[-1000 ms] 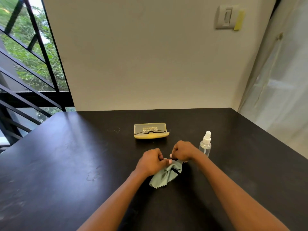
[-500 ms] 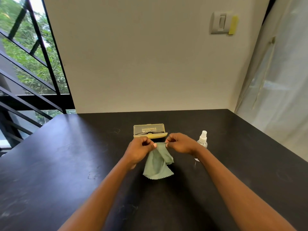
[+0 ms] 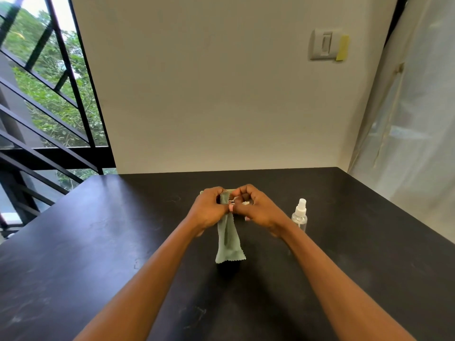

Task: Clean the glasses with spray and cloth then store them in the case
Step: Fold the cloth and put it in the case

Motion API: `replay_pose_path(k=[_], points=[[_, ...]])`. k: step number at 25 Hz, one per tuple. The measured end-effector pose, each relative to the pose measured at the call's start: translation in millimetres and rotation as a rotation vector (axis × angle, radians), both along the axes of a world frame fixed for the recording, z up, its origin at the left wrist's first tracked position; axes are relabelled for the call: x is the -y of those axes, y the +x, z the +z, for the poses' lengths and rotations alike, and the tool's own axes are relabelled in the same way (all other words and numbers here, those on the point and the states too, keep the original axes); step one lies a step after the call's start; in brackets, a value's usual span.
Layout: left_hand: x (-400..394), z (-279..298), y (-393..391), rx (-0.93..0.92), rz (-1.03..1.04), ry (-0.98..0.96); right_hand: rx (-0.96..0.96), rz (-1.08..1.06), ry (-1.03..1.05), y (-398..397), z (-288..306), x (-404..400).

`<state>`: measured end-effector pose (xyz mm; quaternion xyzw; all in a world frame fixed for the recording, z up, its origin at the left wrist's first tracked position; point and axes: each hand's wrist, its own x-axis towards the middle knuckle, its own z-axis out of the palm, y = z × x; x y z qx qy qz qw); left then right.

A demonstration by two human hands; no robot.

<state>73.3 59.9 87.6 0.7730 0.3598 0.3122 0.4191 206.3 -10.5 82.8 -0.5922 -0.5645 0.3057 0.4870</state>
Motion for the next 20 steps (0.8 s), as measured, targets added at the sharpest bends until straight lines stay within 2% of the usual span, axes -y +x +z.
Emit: replay_pose_path(k=[5,11,14,20], points=[[0.5,0.0,-2.4,0.175,0.088,-0.135,0.036,-0.017,-0.110,-5.3,-31.2,5.5],[4.3,14.7,-8.6,0.328,0.083,-0.232,0.229,-0.216,-0.050,-15.4,-44.3,5.3],[8.9,21.5,-13.8,0.359,0.038,-0.255,0.282,-0.217,-0.035,-16.9,-43.1,4.1],[7.8,28.1,-24.2,0.409,0.026,-0.291,-0.133,-0.042,-0.064,-23.2,-34.0,7.2]])
